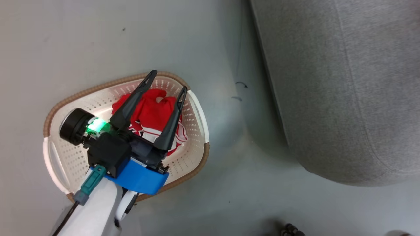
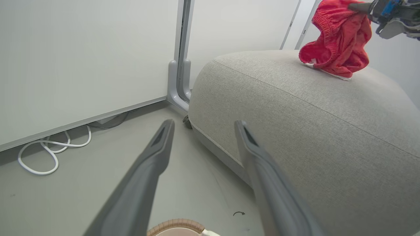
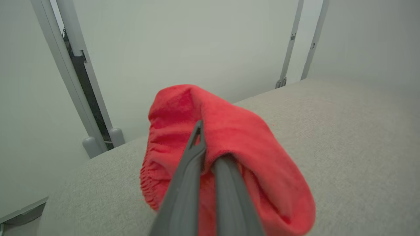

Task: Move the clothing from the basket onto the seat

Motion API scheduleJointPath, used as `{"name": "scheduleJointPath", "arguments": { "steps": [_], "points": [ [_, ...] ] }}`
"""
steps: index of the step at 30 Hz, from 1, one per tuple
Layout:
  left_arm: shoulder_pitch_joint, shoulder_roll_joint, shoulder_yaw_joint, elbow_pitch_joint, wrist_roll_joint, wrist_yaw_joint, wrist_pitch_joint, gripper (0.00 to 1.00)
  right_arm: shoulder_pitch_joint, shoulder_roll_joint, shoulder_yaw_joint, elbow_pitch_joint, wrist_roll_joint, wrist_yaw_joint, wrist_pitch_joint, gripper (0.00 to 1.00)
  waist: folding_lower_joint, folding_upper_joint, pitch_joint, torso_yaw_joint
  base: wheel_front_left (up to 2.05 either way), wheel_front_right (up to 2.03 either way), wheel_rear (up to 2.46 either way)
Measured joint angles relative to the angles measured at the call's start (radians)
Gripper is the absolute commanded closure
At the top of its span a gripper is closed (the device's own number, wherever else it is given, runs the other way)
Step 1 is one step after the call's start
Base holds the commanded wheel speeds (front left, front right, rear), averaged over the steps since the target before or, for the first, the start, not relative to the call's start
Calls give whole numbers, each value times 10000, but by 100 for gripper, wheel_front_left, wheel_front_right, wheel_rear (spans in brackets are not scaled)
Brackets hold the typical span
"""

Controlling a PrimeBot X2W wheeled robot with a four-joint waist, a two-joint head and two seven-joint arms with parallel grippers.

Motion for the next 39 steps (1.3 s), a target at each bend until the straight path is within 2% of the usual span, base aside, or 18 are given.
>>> {"name": "scheduleJointPath", "arguments": {
  "steps": [5,6,7,8,17,27,33,39],
  "points": [
    [-24,-36,-115,-171,36,2,-94,0,85,-38,-568,1158,-631,0,-222,100,-1,0,309,263,0,0,0],
    [-12,-35,-127,-157,25,2,-121,0,151,-27,-639,1375,-784,0,-309,90,-1,0,311,298,0,0,0],
    [2,-36,-150,-132,13,2,-123,0,160,-2,-752,1592,-907,0,-341,22,-1,0,292,322,0,0,0],
    [9,-36,-173,-82,8,2,-132,0,160,15,-798,1789,-1003,0,-391,0,-1,0,255,339,0,0,0],
    [-25,-276,-217,669,-242,29,-297,0,383,71,-483,2790,-2025,0,-872,0,-2,0,-508,406,0,0,0],
    [423,-897,-111,2048,-882,82,-485,0,1427,362,215,3037,-2539,0,-1091,0,-5,0,-2268,593,0,0,0],
    [1010,-1246,430,2637,-1198,201,-518,0,2638,855,1041,2169,-2391,2,-1168,0,-6,0,-3523,785,0,0,0],
    [1792,-1501,1129,2905,-1266,234,-520,0,4474,1559,1973,242,-2075,2,-1179,0,-7,1,-4674,1031,0,0,0]
  ]
}}
